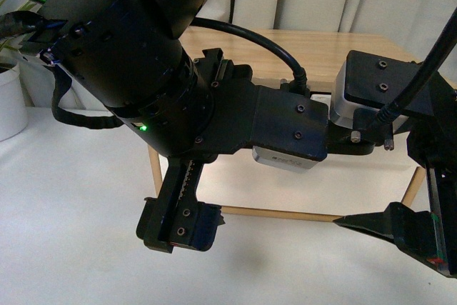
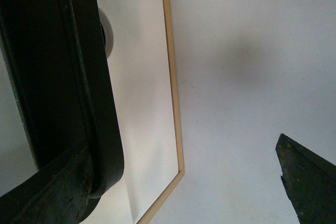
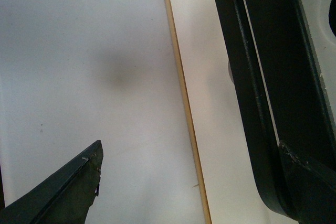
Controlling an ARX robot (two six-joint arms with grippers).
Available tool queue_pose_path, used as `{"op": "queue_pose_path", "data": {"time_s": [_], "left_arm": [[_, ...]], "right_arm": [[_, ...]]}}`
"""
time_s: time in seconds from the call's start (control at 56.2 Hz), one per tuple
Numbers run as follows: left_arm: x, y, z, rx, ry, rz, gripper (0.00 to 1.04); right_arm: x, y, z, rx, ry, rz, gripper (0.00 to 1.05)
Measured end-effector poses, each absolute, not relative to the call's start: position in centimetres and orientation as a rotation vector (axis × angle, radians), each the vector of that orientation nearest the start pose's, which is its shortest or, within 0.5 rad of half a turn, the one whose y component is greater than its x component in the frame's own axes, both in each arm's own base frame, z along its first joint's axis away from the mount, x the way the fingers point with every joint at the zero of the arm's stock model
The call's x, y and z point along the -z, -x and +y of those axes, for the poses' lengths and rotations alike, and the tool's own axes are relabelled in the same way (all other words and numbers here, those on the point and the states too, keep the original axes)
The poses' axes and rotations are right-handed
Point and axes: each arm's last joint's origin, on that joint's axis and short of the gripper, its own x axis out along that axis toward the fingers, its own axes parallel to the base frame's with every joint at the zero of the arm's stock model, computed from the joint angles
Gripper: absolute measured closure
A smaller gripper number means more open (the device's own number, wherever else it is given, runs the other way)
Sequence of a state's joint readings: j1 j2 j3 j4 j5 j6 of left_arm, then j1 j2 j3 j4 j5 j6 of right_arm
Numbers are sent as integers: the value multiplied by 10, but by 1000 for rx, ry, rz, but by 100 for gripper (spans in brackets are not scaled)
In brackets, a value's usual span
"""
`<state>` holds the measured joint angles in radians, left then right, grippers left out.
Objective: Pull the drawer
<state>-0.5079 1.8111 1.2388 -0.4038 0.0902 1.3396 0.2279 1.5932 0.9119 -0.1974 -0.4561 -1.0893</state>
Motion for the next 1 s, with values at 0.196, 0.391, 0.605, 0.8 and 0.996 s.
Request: {"op": "queue_pose_path", "data": {"time_s": [0.196, 0.391, 0.605, 0.8, 0.996], "left_arm": [[-197, -320, -183, 1150, -1410, 460, 6], [-197, -311, -180, 1172, -1435, 454, 6], [-195, -298, -174, 1193, -1472, 455, 6], [-193, -288, -170, 1213, -1497, 449, 6], [-192, -283, -168, 1216, -1496, 417, 6]], "right_arm": [[-189, -298, 85, -1068, 882, 455, 9], [-190, -288, 87, -1094, 898, 460, 9], [-191, -276, 89, -1120, 915, 458, 9], [-190, -265, 90, -1136, 941, 455, 9], [-190, -260, 91, -1137, 947, 439, 9]]}}
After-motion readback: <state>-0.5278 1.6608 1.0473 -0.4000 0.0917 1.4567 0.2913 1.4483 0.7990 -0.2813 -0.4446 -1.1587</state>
